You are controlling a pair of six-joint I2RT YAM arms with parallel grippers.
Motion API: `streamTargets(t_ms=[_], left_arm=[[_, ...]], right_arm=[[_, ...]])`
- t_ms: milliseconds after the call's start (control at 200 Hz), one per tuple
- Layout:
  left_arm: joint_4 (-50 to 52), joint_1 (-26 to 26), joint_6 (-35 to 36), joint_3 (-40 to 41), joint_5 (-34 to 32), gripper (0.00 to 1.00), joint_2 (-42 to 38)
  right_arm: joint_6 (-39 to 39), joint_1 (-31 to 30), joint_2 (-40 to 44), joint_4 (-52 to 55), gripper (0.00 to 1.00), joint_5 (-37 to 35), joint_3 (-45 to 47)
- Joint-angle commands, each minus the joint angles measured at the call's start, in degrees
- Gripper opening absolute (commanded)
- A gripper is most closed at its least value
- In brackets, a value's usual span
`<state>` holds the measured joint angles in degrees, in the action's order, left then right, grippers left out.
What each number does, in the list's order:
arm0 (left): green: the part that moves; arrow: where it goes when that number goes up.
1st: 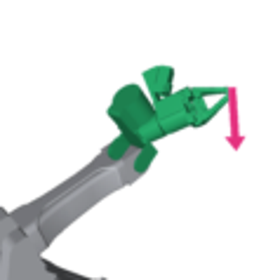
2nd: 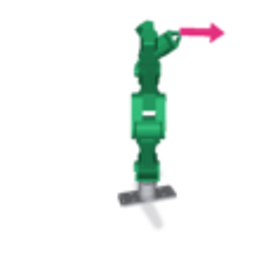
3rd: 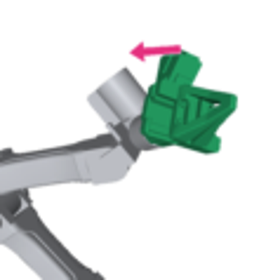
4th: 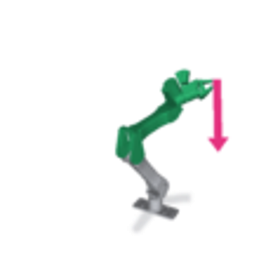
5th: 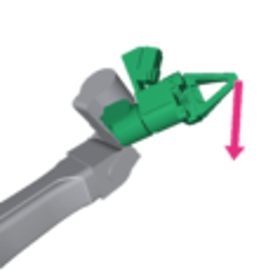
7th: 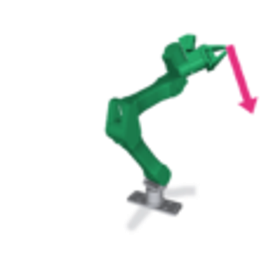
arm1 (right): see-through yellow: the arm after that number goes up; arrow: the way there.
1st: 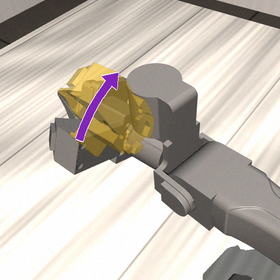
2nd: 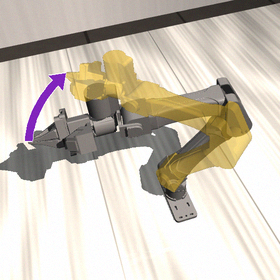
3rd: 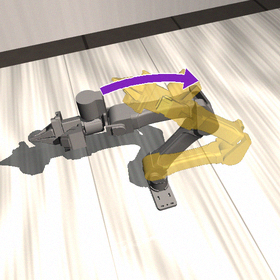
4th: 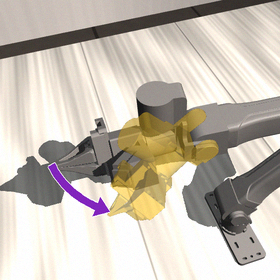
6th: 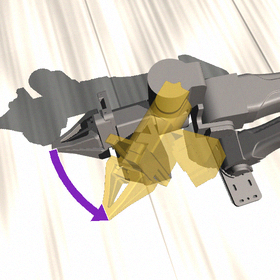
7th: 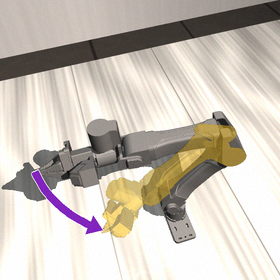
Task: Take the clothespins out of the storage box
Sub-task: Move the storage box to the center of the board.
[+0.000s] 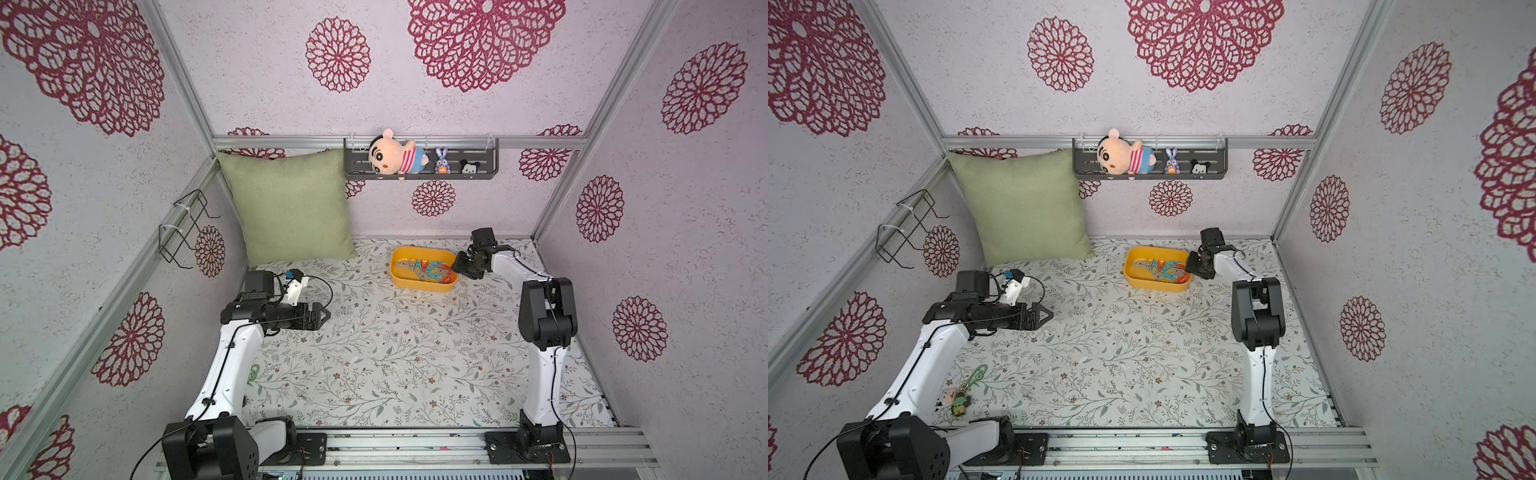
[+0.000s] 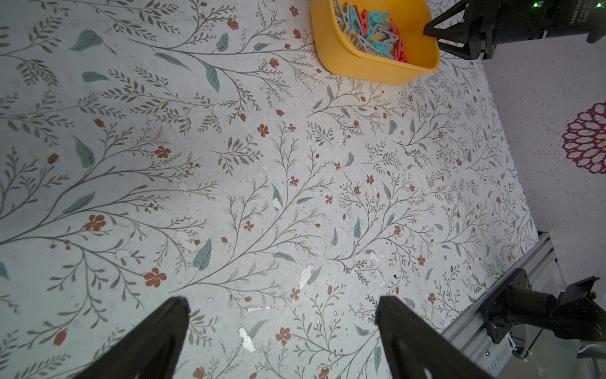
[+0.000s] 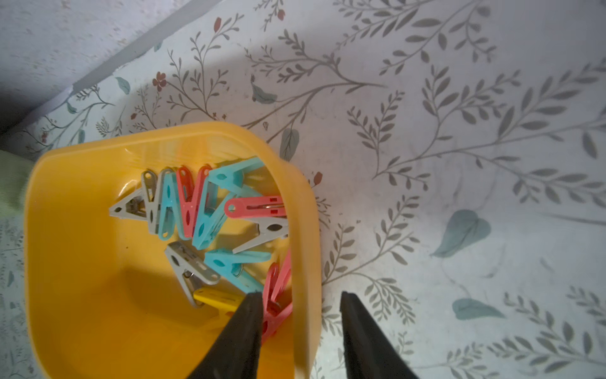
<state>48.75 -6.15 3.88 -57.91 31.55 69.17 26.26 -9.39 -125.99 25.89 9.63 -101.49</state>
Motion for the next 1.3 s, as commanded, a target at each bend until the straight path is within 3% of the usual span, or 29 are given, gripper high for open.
streamTargets(t_ms=[0,300,470,740,1021,1296], left_arm=[[-0.51,-0.36,1.11,-0.45,1.06,0.98,-0.74],[-0.63,-0.44,1.14,-0.23,1.31,0.97,-0.45],[-0.77,-0.43,1.39,0.14,1.93,0.97,-0.24],[-1.21,-0.35,1.69,0.61,1.73,0.97,0.97],[-1.0,-0.35,2.34,0.87,3.04,0.98,2.15],[-0.59,0.21,3.06,1.09,4.66,0.97,3.5]], right_arm=[[-1.65,-0.36,-1.55,3.71,0.37,-1.42,-3.81],[-2.0,-1.67,-0.51,4.37,0.0,-2.79,-2.9],[-2.18,-3.84,3.89,4.5,0.0,-4.47,1.61],[0.85,-10.0,17.69,-1.85,0.0,-6.19,20.52],[9.91,-21.71,30.22,-9.93,0.0,-7.48,42.19],[18.28,-34.95,34.9,-9.23,0.0,-11.14,49.78]])
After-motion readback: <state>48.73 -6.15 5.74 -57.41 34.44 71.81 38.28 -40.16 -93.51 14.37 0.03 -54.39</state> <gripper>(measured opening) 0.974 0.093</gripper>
